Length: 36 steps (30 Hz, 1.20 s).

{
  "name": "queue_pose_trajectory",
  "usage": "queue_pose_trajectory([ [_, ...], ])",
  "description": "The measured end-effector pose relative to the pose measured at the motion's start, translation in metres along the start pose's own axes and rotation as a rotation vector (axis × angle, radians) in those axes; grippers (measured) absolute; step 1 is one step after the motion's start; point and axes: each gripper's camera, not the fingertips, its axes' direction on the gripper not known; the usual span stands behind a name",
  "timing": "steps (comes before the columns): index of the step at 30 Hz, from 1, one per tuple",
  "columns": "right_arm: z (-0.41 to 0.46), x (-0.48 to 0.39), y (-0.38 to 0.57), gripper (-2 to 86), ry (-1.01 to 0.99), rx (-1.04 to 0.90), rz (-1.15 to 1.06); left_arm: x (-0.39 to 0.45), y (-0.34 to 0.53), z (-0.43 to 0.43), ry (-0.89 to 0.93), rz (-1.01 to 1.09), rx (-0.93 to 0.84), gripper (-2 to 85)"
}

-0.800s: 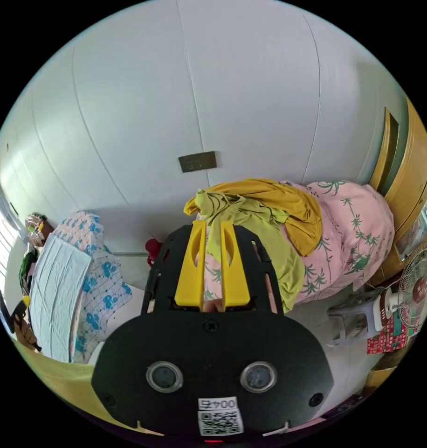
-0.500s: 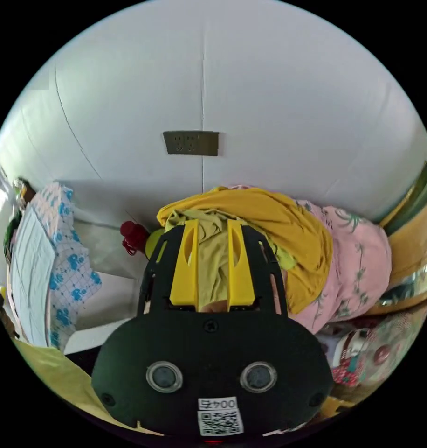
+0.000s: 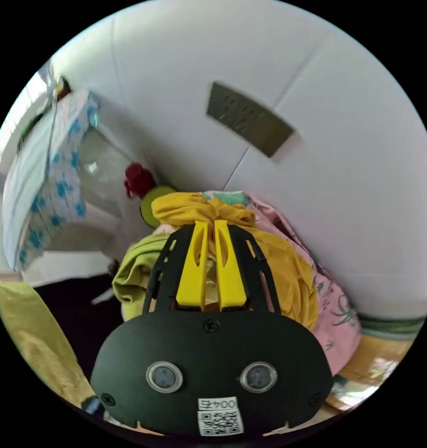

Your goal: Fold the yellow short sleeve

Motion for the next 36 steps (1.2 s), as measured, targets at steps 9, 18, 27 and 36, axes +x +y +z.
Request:
queue_pose_trajectory([
  [9,-0.192,0.154,0.171,2.4,-0.173,0.712,0.456,-0.003,0.010,0.001,0.001,-0.058,0.044,0.0],
  [18,-0.367,0.166,0.289,1.9,-0.069,1.182,0.394,-0.015,0.047,-0.017,0.068,-0.040,0.088,0.5],
  [27,-0.500,0.059,0.307,2.1,-0.353,1.443,0.090,-0.080,0.130,-0.104,0.208,0.065,0.262,6.9],
  [36,-0.528,-0.136,0.276,2.8,-0.760,1.482,-0.121,-0.171,0.249,-0.249,0.046,0.201,0.502,16.1],
])
